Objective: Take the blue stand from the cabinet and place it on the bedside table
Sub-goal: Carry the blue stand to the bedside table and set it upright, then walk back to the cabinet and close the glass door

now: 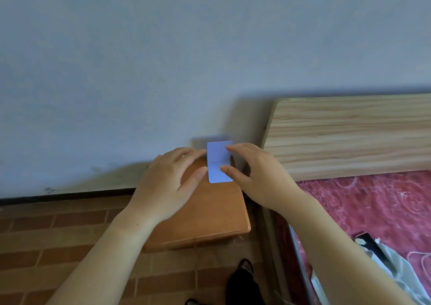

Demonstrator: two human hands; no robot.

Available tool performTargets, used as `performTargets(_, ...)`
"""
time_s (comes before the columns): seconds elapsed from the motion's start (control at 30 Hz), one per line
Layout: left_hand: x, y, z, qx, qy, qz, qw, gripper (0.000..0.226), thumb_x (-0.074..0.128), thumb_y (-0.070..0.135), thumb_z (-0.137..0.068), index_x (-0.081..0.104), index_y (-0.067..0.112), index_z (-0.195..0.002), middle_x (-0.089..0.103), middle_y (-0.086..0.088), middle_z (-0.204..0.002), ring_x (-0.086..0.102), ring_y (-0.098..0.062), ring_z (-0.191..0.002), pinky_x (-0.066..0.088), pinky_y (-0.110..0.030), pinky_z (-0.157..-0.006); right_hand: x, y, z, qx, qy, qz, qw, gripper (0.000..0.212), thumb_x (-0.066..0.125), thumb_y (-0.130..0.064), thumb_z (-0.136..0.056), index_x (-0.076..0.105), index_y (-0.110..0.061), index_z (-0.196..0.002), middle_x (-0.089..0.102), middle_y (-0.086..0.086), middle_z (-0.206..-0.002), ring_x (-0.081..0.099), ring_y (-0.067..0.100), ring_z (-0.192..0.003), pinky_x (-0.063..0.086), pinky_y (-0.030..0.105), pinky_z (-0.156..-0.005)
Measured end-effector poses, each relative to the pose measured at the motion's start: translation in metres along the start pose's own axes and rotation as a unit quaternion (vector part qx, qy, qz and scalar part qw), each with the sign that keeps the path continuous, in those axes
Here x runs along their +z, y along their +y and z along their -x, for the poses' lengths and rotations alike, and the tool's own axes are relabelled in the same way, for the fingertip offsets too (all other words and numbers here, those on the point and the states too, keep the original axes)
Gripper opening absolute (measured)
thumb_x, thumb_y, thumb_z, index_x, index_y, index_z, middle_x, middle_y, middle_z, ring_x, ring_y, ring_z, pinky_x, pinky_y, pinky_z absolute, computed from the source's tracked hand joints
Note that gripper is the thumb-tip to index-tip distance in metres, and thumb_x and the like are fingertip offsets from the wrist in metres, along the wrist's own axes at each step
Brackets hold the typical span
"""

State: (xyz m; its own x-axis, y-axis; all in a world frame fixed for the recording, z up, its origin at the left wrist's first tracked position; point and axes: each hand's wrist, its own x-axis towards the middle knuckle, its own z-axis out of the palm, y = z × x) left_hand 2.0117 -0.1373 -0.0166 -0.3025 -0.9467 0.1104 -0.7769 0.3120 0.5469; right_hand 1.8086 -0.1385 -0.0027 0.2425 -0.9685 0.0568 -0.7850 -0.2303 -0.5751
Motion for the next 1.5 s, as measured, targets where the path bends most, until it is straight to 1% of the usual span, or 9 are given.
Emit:
performTargets(0.2,-0.017,0.021,0.057,-0.035,0.041,0.028,0.998,0.047,0.033,0.055,-0.090,0.044,0.036,-0.131,0.047,0.017,-0.133,0.039,0.002,-0.122,0.044,-0.030,-0.094,-0.002,-0.028,0.039,-0.031,-0.027,-0.037,0.998,0.050,0.054,-0.046,-0.086,0.047,-0.026,-0.130,0.056,-0.009,-0.121,0.052,0.010,-0.100,0.039,0.023,-0.080)
performTargets(0.43,-0.021,0.038,0.095,-0.129,0.099,0.041,0.986,0.051,0.028,0.063,-0.085,0.041,0.043,-0.131,0.042,0.026,-0.134,0.035,0.007,-0.124,0.043,-0.027,-0.093,-0.012,-0.031,0.035,-0.113,-0.094,-0.038,0.988,0.051,0.053,-0.049,-0.084,0.046,-0.030,-0.131,0.051,-0.013,-0.132,0.050,0.003,-0.108,0.038,0.020,-0.092)
performTargets(0.57,-0.022,0.051,0.104,-0.196,0.148,0.064,0.967,0.050,0.029,0.063,-0.084,0.042,0.045,-0.129,0.041,0.029,-0.132,0.035,0.012,-0.122,0.031,-0.002,-0.085,-0.007,-0.034,0.015,-0.169,-0.151,-0.048,0.973,0.055,0.054,-0.049,-0.085,0.041,-0.029,-0.134,0.048,-0.013,-0.136,0.043,0.003,-0.121,0.034,0.020,-0.100)
performTargets(0.63,-0.020,0.055,0.112,-0.236,0.168,0.062,0.955,0.049,0.030,0.062,-0.085,0.041,0.046,-0.129,0.041,0.030,-0.132,0.034,0.014,-0.121,0.029,-0.002,-0.083,0.002,-0.039,0.005,-0.204,-0.186,-0.049,0.960,0.058,0.054,-0.048,-0.085,0.038,-0.027,-0.137,0.045,-0.012,-0.139,0.041,0.006,-0.125,0.032,0.019,-0.099)
performTargets(0.9,0.001,0.069,0.178,-0.392,0.225,0.062,0.890,0.050,0.030,0.062,-0.087,0.039,0.044,-0.132,0.036,0.030,-0.134,0.030,0.014,-0.122,0.029,-0.018,-0.094,0.048,-0.079,0.014,-0.344,-0.330,-0.020,0.879,0.068,0.043,-0.061,-0.083,0.033,-0.025,-0.140,0.040,-0.006,-0.144,0.039,0.011,-0.129,0.034,0.030,-0.105)
performTargets(1.03,0.003,0.075,0.220,-0.450,0.265,0.073,0.850,0.049,0.031,0.063,-0.086,0.039,0.046,-0.131,0.034,0.030,-0.133,0.029,0.013,-0.122,0.034,-0.021,-0.094,0.063,-0.110,0.033,-0.397,-0.383,0.005,0.834,0.063,0.044,-0.054,-0.086,0.028,-0.030,-0.141,0.036,-0.010,-0.146,0.044,-0.003,-0.109,0.031,0.014,-0.091)
performTargets(1.17,-0.001,0.077,0.271,-0.489,0.306,0.069,0.814,0.051,0.031,0.066,-0.085,0.038,0.047,-0.131,0.034,0.028,-0.136,0.029,0.012,-0.123,0.029,-0.018,-0.093,0.088,-0.146,0.058,-0.435,-0.428,0.031,0.791,0.066,0.043,-0.058,-0.085,0.020,-0.034,-0.143,0.031,-0.011,-0.149,0.041,0.004,-0.123,0.031,0.018,-0.097)
performTargets(1.33,-0.009,0.079,0.354,-0.533,0.371,0.073,0.757,0.046,0.033,0.062,-0.088,0.041,0.045,-0.130,0.034,0.032,-0.128,0.021,0.038,-0.100,0.023,0.007,-0.078,0.128,-0.207,0.106,-0.479,-0.470,0.036,0.740,0.065,0.045,-0.055,-0.086,0.022,-0.034,-0.143,0.029,-0.013,-0.150,0.035,0.007,-0.131,0.026,0.021,-0.102)
performTargets(1.5,-0.021,0.086,0.447,-0.587,0.416,0.043,0.693,0.042,0.034,0.058,-0.088,0.040,0.048,-0.128,0.029,0.043,-0.121,0.017,0.040,-0.099,0.023,-0.004,-0.081,0.175,-0.283,0.174,-0.532,-0.493,0.026,0.688,0.063,0.048,-0.057,-0.084,0.022,-0.041,-0.140,0.028,-0.017,-0.149,0.029,0.007,-0.135,0.022,0.023,-0.098)
